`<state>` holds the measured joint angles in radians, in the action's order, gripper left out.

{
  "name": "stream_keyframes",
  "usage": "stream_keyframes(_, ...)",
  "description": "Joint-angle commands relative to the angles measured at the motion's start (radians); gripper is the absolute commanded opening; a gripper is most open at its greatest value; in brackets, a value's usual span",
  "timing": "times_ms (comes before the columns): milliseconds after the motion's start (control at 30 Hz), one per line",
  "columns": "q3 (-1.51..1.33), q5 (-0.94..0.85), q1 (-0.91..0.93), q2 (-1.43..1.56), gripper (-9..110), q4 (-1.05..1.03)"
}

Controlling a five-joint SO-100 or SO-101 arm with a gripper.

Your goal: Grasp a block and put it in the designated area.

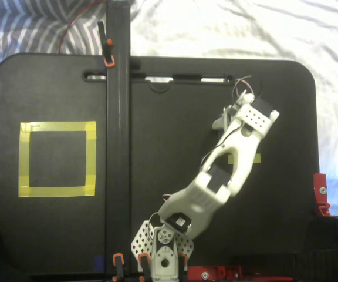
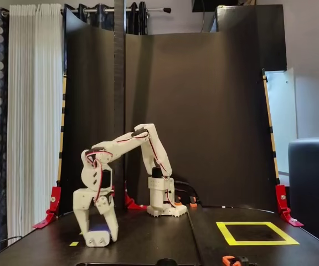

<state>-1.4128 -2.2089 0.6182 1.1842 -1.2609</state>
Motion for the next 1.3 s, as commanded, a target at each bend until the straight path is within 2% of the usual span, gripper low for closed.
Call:
stream_keyframes(0, 0.023, 0.003, -0.015, 0.104, 24, -0.041)
stream_keyframes(533, 0.023, 0.101, -0.110, 0.199, 24, -0.110)
stream_keyframes(1267, 0.021, 0.615, -0.618, 0.267, 24, -0.215)
